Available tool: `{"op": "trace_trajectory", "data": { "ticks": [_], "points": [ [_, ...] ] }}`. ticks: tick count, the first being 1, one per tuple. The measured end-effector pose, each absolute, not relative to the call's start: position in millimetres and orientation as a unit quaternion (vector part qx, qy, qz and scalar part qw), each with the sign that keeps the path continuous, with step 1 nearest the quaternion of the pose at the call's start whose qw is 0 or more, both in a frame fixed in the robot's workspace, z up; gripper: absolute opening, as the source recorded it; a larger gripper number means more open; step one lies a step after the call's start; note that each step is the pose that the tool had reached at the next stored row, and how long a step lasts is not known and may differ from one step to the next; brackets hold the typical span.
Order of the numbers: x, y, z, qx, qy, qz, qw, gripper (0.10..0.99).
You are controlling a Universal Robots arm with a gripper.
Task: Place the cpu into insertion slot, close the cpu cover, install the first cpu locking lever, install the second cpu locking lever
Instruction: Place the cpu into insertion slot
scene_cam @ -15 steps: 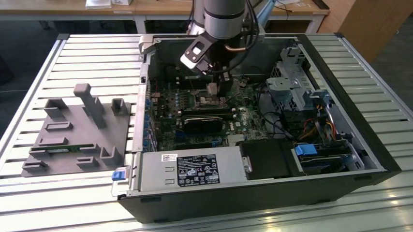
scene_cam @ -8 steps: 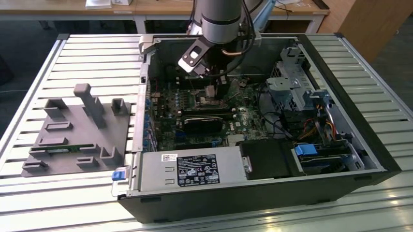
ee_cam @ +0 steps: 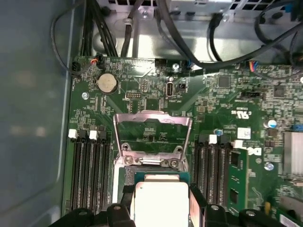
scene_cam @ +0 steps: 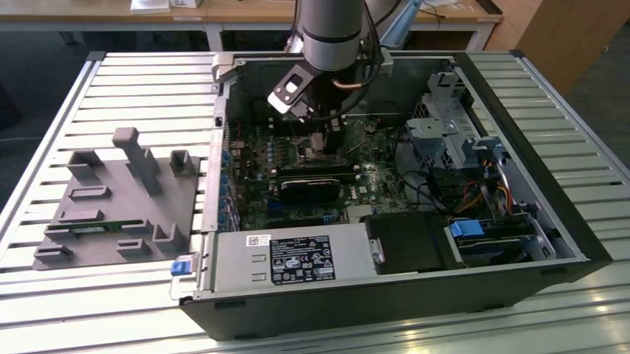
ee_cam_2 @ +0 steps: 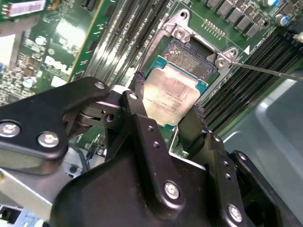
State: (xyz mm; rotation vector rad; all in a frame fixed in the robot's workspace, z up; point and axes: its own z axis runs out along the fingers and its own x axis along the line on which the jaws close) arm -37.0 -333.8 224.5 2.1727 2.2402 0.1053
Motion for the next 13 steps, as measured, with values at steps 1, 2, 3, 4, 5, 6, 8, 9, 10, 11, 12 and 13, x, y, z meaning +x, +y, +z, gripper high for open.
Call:
{"op": "trace_trajectory", "data": {
  "ticks": [1,2,3,4,5,6,8,9,10,11,12,13],
  "points": [
    [-37,-333,224,0.696,0.717,0.034,0.010,0.537],
    [-37,-333,223,0.696,0.717,0.034,0.009,0.537],
    [-37,-333,222,0.696,0.717,0.034,0.009,0.537],
    [-37,-333,221,0.696,0.717,0.034,0.009,0.537],
    [-37,-332,220,0.696,0.717,0.034,0.009,0.537],
    [-37,-331,219,0.697,0.717,0.034,0.009,0.537],
    [-38,-329,218,0.698,0.715,0.034,0.009,0.537],
    [-39,-328,217,0.699,0.715,0.034,0.009,0.537],
    [-39,-327,216,0.699,0.714,0.034,0.009,0.537],
    [-40,-327,214,0.700,0.714,0.034,0.009,0.537],
    [-40,-327,213,0.700,0.714,0.034,0.009,0.537],
    [-40,-327,212,0.700,0.714,0.034,0.009,0.537]
  ]
}}
